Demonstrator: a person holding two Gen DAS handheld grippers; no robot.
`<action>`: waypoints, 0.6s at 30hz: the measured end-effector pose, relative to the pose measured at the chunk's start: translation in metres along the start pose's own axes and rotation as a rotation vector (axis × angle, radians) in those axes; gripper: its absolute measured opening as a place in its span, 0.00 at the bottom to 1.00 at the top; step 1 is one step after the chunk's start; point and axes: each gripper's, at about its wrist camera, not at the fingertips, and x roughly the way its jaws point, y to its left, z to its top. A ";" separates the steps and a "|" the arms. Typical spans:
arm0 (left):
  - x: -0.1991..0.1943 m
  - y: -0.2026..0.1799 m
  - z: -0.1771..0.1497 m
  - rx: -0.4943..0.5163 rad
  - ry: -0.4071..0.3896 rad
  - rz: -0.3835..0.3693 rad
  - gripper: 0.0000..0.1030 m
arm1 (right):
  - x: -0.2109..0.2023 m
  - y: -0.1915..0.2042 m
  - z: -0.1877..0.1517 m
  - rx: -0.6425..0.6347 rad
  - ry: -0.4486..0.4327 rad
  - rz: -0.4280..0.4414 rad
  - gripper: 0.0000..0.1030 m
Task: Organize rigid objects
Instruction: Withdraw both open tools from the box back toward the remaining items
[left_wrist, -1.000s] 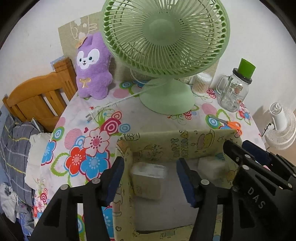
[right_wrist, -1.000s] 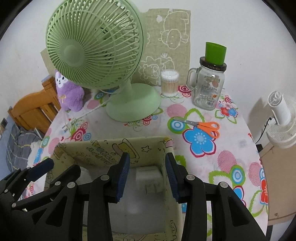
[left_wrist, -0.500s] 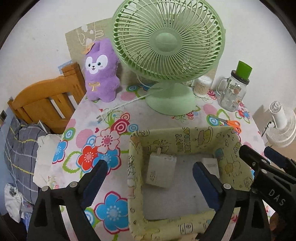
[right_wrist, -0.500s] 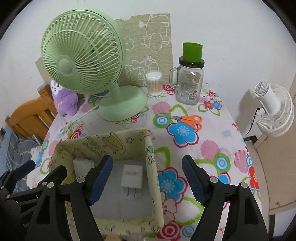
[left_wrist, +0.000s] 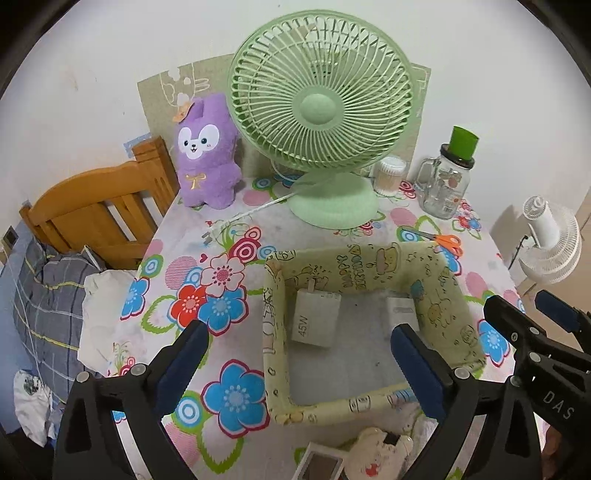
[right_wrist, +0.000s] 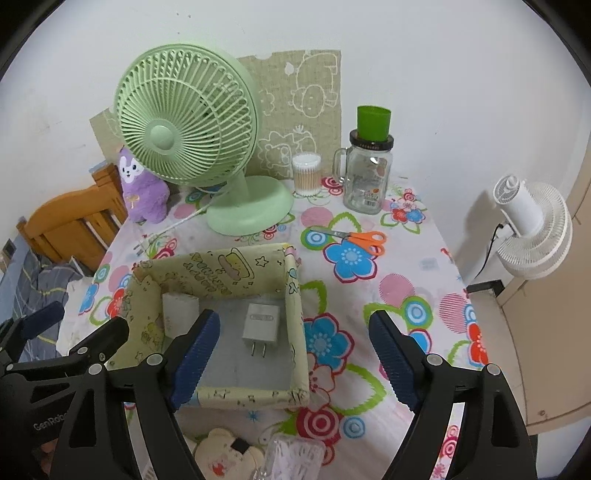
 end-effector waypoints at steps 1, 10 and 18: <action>-0.004 0.000 -0.001 0.003 -0.002 -0.005 0.97 | -0.005 0.000 -0.001 0.000 -0.004 -0.001 0.83; -0.035 -0.002 -0.011 0.020 -0.019 -0.028 0.97 | -0.039 0.000 -0.009 -0.004 -0.024 -0.012 0.83; -0.057 0.000 -0.023 0.025 -0.015 -0.039 0.97 | -0.067 0.001 -0.019 0.009 -0.035 -0.010 0.83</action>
